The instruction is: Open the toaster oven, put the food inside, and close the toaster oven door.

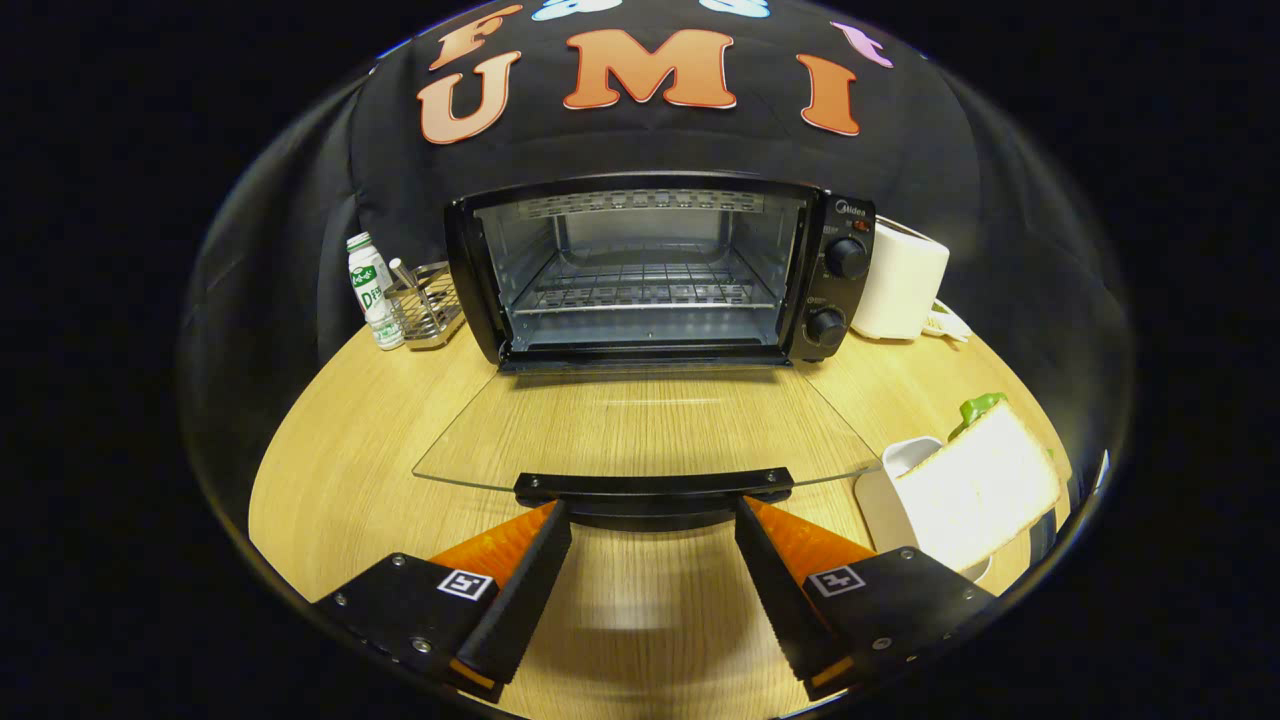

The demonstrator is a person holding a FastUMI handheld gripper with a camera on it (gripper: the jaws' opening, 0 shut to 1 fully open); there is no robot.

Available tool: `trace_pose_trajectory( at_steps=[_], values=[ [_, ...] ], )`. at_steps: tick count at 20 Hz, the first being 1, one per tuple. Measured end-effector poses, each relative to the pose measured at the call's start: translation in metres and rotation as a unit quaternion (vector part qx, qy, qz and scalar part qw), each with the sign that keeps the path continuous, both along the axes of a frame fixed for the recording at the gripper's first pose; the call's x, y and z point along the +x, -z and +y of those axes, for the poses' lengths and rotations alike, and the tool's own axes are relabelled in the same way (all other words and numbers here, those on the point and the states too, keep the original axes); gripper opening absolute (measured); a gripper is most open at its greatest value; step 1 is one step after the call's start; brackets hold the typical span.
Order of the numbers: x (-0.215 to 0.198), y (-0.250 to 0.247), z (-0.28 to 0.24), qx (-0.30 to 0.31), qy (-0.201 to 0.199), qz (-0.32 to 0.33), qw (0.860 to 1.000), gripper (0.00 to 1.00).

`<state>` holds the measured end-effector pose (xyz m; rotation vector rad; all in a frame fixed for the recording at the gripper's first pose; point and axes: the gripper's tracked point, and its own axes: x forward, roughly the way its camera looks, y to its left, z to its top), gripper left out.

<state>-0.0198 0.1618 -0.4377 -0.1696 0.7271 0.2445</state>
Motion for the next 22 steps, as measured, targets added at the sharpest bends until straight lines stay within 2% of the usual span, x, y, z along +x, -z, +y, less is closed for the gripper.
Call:
trace_pose_trajectory(
  at_steps=[5, 10, 15, 18, 22],
  values=[
    [-0.002, 0.023, -0.002, -0.007, 0.0, 0.022, 1.0, 0.99],
    [-0.003, 0.023, -0.003, -0.021, -0.018, 0.02, 0.999, 0.99],
    [-0.007, -0.01, -0.004, 0.016, -0.037, 0.019, 0.999, 0.99],
    [-0.008, -0.032, -0.018, 0.023, -0.068, 0.018, 0.997, 0.99],
    [-0.018, -0.055, -0.055, 0.043, -0.102, 0.073, 0.991, 0.99]
  ],
)
